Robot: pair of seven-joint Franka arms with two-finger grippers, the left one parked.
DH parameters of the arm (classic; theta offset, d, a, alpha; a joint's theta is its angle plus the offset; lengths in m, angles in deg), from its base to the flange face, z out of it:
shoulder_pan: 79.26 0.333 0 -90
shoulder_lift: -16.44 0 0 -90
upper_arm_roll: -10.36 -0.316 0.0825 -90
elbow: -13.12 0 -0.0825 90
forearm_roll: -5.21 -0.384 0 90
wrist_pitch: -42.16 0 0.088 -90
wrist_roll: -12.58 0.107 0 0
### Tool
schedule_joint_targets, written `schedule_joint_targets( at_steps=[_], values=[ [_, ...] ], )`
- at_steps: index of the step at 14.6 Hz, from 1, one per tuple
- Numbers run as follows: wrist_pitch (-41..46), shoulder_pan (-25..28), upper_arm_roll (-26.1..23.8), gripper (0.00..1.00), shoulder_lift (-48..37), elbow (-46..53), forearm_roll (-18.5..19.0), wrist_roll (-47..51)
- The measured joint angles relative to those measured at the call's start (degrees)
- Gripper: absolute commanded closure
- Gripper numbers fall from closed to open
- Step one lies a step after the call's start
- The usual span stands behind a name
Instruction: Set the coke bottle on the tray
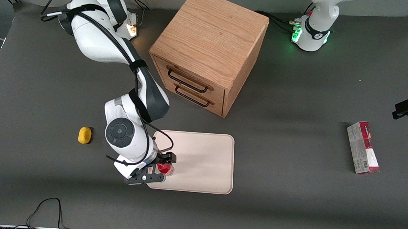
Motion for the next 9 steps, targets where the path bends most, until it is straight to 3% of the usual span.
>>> schedule_joint_targets(
  at_steps=[9],
  values=[
    [31.7,0.2,0.0,0.00,-20.2,0.8,0.0,2.1]
  ],
)
